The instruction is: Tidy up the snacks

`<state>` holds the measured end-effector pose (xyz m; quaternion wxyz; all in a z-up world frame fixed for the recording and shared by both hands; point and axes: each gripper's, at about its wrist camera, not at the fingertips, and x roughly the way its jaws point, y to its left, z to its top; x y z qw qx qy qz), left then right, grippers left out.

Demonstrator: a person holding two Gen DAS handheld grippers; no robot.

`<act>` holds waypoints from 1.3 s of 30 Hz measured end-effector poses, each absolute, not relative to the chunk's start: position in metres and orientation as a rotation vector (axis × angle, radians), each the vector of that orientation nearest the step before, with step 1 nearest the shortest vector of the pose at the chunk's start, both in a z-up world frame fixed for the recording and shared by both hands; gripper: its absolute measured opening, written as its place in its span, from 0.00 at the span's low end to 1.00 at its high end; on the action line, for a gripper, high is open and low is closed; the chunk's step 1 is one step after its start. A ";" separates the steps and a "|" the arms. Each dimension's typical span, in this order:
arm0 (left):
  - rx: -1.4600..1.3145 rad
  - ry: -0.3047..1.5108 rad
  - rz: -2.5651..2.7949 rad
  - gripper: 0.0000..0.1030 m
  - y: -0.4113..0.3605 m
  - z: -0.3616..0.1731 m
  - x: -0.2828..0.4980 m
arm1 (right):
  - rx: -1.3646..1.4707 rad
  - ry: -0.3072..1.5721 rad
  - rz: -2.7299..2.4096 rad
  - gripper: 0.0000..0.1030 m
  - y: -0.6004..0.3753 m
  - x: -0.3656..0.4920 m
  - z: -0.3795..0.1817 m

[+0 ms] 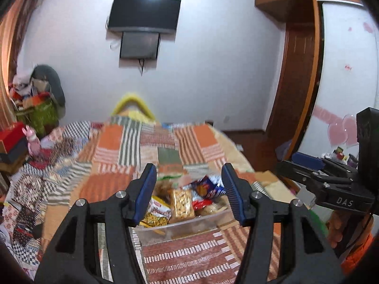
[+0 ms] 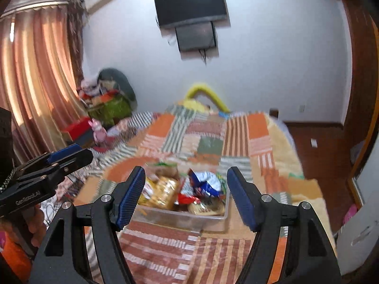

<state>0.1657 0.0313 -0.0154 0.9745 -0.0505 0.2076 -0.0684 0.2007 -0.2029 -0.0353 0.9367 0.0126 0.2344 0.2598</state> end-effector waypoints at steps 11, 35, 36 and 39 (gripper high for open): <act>-0.050 0.251 -0.088 0.87 0.024 0.015 0.090 | 0.015 0.350 0.528 0.77 -0.201 0.148 -0.015; -0.021 0.214 -0.057 1.00 0.018 0.011 0.059 | 0.007 0.280 0.484 1.00 -0.200 0.119 -0.019; -0.024 0.215 -0.056 1.00 0.019 0.010 0.060 | 0.007 0.282 0.484 1.00 -0.201 0.119 -0.020; -0.035 0.222 -0.056 1.00 0.021 0.010 0.062 | 0.005 0.284 0.479 1.00 -0.202 0.120 -0.020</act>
